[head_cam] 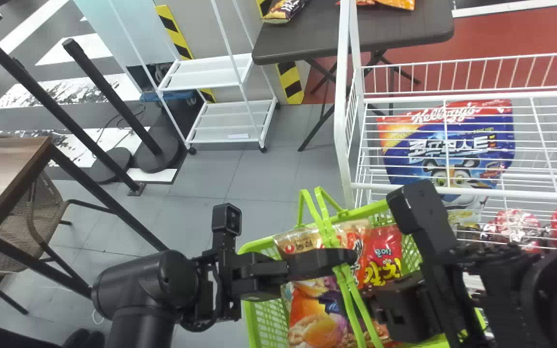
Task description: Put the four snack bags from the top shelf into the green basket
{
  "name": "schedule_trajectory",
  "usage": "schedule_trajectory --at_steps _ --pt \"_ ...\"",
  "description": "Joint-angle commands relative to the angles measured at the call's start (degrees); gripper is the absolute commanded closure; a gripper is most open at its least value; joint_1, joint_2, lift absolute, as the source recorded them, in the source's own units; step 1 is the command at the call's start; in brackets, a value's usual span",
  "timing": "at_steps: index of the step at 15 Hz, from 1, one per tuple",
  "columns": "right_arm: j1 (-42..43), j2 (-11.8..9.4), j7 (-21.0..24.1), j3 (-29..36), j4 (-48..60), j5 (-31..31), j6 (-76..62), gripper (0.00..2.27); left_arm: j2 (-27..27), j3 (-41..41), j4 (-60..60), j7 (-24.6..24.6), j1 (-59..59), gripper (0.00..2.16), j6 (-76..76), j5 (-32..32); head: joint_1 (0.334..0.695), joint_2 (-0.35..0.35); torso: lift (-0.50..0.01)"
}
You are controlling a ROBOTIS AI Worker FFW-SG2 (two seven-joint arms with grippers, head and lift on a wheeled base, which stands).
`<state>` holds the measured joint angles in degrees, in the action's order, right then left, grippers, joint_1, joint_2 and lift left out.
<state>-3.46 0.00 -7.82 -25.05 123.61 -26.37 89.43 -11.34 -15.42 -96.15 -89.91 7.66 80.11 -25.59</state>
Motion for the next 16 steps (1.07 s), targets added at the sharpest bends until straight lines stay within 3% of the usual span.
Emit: schedule_trajectory --at_steps 1,4,7,10,11,13,16 --pt "0.29 0.05 -0.09 1.93 -0.82 -1.49 0.65 0.00 0.00 -0.40 0.00 -0.66 0.16 2.15 0.36 -0.08 0.695 0.350 0.000" --pt "-0.32 0.05 -0.97 8.88 2.95 -2.54 0.65 0.04 -0.18 -0.75 0.00 -0.66 0.42 2.15 0.53 -0.08 0.695 0.350 0.000" --pt "-1.12 0.05 -0.97 21.53 11.66 -1.58 0.65 0.05 -0.53 -1.28 0.00 -0.66 0.78 2.15 0.53 -0.25 0.695 0.343 0.000" --pt "2.75 -0.62 -0.71 32.35 13.15 5.63 0.65 0.06 -0.70 -2.07 -0.09 -0.66 1.21 2.15 0.53 -0.43 0.695 0.213 0.000" --pt "3.89 -1.58 -0.18 32.87 11.39 11.61 0.65 0.06 -0.70 -2.07 -0.09 -0.66 1.30 2.15 0.53 -0.43 0.695 0.110 0.000" --pt "5.92 -1.76 -0.18 33.40 4.62 20.75 0.65 0.06 -0.62 -1.81 0.00 -0.66 1.39 2.15 0.53 -0.43 0.695 0.007 0.000" --pt "10.13 -1.67 2.02 35.77 -8.73 27.87 -15.64 0.07 -0.62 -1.81 0.09 -0.66 1.83 2.15 0.36 -0.34 0.695 -0.135 0.000"
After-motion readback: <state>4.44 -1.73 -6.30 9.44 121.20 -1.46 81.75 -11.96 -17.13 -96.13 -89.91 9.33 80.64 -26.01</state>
